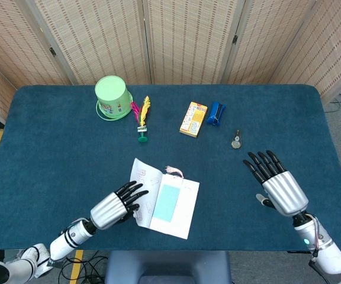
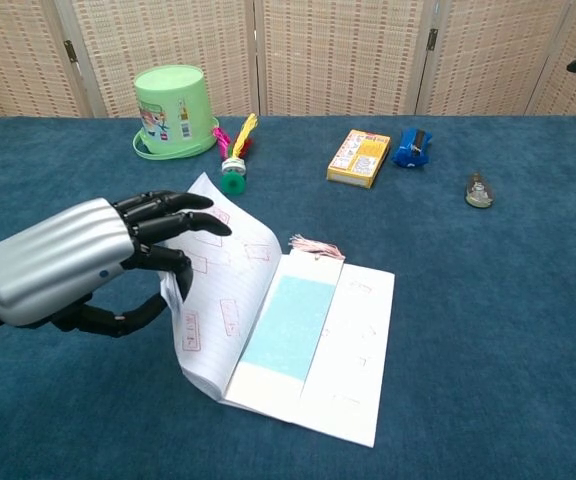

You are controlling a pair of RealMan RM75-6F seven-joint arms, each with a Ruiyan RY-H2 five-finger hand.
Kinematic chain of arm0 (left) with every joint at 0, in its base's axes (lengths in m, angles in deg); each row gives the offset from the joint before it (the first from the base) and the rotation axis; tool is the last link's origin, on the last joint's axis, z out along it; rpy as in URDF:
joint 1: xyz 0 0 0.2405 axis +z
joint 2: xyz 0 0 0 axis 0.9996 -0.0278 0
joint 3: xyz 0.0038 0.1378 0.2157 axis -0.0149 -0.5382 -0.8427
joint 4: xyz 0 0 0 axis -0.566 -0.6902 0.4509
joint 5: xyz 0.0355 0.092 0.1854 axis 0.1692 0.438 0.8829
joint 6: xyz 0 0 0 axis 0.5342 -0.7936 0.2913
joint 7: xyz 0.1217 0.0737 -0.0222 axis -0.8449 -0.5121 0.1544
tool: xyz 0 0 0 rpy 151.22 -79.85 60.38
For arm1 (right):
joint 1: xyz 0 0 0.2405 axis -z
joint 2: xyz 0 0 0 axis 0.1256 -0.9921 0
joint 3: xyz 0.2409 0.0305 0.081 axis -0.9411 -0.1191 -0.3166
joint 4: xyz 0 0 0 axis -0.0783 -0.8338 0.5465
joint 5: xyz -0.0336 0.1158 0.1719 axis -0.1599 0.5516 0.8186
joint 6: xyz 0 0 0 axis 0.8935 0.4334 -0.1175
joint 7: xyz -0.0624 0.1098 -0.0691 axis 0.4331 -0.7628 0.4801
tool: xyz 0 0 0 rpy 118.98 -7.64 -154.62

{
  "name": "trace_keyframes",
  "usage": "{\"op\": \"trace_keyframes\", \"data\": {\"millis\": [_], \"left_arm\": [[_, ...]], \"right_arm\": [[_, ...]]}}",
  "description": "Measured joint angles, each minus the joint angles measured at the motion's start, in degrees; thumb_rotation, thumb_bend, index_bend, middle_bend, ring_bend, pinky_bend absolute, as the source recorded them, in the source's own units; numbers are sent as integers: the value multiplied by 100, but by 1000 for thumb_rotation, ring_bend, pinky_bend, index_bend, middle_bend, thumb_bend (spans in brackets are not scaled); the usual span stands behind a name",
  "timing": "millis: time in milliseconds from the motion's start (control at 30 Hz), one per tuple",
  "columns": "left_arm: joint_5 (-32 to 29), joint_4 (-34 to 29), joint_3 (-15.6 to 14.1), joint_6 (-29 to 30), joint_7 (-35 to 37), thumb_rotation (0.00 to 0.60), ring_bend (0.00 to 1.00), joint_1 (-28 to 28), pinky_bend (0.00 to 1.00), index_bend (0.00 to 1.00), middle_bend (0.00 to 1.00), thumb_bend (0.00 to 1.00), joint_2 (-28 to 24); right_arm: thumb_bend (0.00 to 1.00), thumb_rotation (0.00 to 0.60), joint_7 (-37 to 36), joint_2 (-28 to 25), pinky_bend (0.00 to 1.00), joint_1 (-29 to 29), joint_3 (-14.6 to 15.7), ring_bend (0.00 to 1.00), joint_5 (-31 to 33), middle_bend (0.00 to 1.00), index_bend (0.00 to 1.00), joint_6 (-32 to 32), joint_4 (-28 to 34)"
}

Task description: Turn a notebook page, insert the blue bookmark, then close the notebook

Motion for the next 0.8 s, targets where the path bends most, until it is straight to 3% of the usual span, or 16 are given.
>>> {"op": "trace_keyframes", "data": {"millis": [167,333,467,800], "left_arm": [[206,-229,-35,-33,-380,600,101,-196,157,490,192,557,-60],[297,-585,3,-79,-693,600,92,-331,157,326,152,544,-146],[276,-925,89,-165,-782,600,84,-408,157,205,113,408,-199],[191,-1419,166,-420,-958,600,71,-466,155,133,70,327,-216]], "right_arm": [[99,600,4,-8,0,29,8,0,4,0,0,30,2],[99,600,-3,-19,0,57,10,0,4,0,0,66,0],[99,600,-19,-23,0,83,-2,0,8,0,0,120,-13],[100,600,-72,-71,0,164,-20,0,18,0,0,248,-42]]}}
